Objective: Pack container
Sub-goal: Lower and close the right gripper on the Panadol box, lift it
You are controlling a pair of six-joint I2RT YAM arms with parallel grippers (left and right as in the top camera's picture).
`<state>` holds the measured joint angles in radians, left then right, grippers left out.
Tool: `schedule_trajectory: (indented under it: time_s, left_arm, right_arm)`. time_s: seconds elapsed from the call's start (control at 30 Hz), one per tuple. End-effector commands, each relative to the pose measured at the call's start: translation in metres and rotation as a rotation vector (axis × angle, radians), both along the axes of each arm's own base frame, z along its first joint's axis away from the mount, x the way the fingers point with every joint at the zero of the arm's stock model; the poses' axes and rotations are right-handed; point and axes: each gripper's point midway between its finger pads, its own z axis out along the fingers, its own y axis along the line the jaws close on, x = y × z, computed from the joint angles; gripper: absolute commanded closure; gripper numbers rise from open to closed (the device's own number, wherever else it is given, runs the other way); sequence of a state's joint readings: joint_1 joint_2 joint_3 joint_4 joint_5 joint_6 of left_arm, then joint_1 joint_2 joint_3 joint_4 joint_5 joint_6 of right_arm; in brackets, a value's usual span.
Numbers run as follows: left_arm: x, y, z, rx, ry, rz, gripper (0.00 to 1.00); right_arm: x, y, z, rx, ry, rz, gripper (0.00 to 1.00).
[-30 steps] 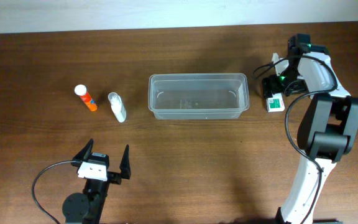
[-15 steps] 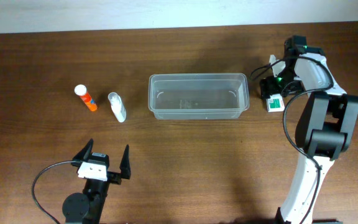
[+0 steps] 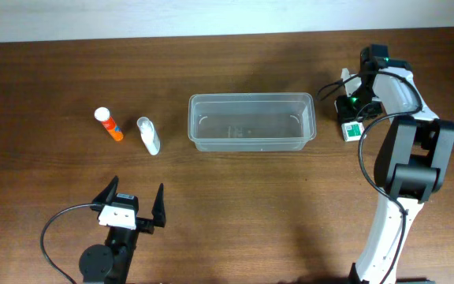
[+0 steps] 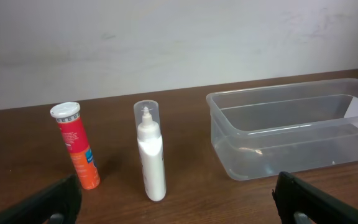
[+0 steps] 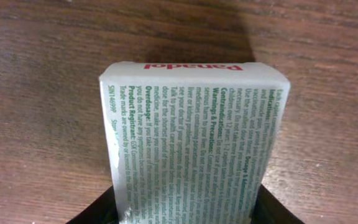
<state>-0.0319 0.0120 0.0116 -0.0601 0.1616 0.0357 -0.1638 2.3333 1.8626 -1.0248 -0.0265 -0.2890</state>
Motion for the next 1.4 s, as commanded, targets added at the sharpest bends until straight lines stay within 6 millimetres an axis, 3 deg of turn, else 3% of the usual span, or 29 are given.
schedule_trajectory:
  time_s: [0.0,0.43,0.5,0.57,0.8,1.0,1.37]
  left_arm:
    - [-0.001,-0.001,-0.001,0.013,-0.003,-0.011,0.01]
    - [-0.001,-0.001,0.0,0.013,-0.004,-0.011,0.01]
    - [-0.001,-0.001,-0.001,0.013,-0.003,-0.011,0.01]
    - [-0.001,-0.001,0.0,0.013,-0.004,-0.011,0.01]
    - [-0.001,-0.001,0.0,0.013,-0.004,-0.011,0.01]
    - [-0.001,-0.001,-0.001,0.013,-0.003,-0.011,0.0]
    - [-0.001,-0.001,-0.001,0.013,-0.003,-0.011,0.0]
  right_arm:
    - [0.004,0.005,-0.001,0.018,0.013,-0.023,0.54]
    - [0.016,0.009,0.086,0.051,-0.024,-0.051,0.57]
    - [0.015,0.01,0.091,0.051,-0.021,-0.051,0.56]
    - [0.011,0.009,0.089,0.053,-0.006,-0.053,0.53]
    - [-0.003,0.01,0.054,0.055,0.064,-0.054,0.47]
    - [-0.013,-0.002,0.025,-0.022,0.099,-0.057,0.43]
    - [-0.008,-0.002,0.016,-0.021,0.076,-0.057,0.44]
